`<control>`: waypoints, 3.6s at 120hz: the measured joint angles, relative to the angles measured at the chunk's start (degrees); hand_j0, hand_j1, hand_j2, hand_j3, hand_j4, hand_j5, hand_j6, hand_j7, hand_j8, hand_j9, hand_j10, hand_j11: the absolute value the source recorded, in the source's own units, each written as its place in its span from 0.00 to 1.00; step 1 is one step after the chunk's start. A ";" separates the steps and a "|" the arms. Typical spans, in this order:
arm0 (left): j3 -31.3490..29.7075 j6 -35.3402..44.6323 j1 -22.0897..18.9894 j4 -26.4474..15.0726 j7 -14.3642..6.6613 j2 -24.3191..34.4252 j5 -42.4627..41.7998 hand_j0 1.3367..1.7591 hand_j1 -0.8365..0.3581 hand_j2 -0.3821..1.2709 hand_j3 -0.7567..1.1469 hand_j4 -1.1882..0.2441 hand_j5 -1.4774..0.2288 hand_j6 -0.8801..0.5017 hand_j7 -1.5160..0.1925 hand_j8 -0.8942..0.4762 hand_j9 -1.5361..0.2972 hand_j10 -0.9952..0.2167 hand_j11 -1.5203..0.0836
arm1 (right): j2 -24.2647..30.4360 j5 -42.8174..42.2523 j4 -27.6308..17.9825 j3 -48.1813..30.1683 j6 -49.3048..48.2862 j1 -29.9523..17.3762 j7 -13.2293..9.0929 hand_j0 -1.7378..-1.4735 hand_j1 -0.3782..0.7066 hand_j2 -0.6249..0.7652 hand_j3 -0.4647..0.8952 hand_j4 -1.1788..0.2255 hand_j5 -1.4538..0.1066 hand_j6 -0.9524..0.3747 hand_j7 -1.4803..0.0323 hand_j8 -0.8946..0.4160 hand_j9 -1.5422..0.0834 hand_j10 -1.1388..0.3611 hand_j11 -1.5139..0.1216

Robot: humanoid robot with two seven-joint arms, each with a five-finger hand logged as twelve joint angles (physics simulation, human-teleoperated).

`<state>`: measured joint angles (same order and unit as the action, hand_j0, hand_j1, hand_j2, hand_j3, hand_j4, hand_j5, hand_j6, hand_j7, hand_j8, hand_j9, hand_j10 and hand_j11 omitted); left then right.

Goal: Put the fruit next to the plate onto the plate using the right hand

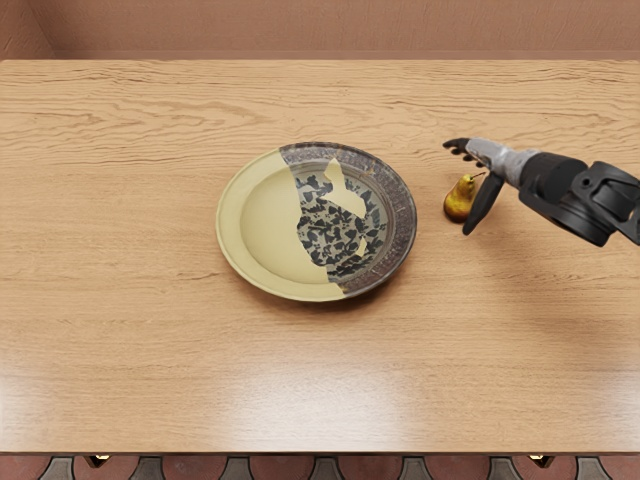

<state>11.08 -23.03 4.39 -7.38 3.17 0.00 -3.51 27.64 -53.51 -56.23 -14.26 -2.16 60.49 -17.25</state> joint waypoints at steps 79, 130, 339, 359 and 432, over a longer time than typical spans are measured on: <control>0.05 -0.01 -0.01 -0.01 0.02 0.00 0.04 0.76 0.98 0.23 0.40 0.82 0.86 0.63 0.88 0.64 0.83 0.81 0.94 | -2.55 -1.46 2.56 3.14 2.14 0.61 0.03 0.30 0.37 0.42 0.34 0.57 0.64 0.42 0.69 0.38 0.67 0.50 0.65; 0.06 0.00 -0.01 -0.02 0.02 0.00 0.05 0.76 0.98 0.23 0.40 0.82 0.86 0.63 0.88 0.64 0.83 0.81 0.94 | -2.58 -1.51 2.67 3.70 2.20 0.79 0.00 0.30 0.45 0.47 0.34 0.50 0.56 0.35 0.61 0.32 0.59 0.44 0.57; 0.00 0.00 0.00 0.00 0.00 0.00 0.00 0.76 0.98 0.23 0.40 0.82 0.86 0.63 0.88 0.64 0.83 0.81 0.94 | 2.19 2.21 0.60 1.62 -6.04 2.34 0.55 0.31 0.60 0.79 0.34 0.28 0.24 0.32 0.29 0.40 0.29 0.40 0.28; 0.00 -0.01 0.00 0.00 0.00 0.00 0.00 0.76 0.98 0.23 0.40 0.82 0.86 0.63 0.88 0.64 0.83 0.81 0.94 | 4.35 3.64 -1.94 1.13 -6.71 3.81 0.51 0.31 0.61 0.87 0.34 0.27 0.23 0.28 0.27 0.35 0.28 0.35 0.26; 0.00 0.00 -0.51 0.16 0.00 0.00 0.07 0.76 0.98 0.23 0.40 0.82 0.86 0.63 0.88 0.64 0.83 0.81 0.94 | 6.14 8.36 -8.12 -1.24 -9.91 8.71 -1.32 0.30 0.62 0.88 0.34 0.25 0.16 0.31 0.23 0.37 0.21 0.25 0.18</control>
<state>11.08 -23.03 3.88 -7.23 3.17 0.00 -3.44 33.78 -45.15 -64.35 -15.50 -12.07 69.20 -18.57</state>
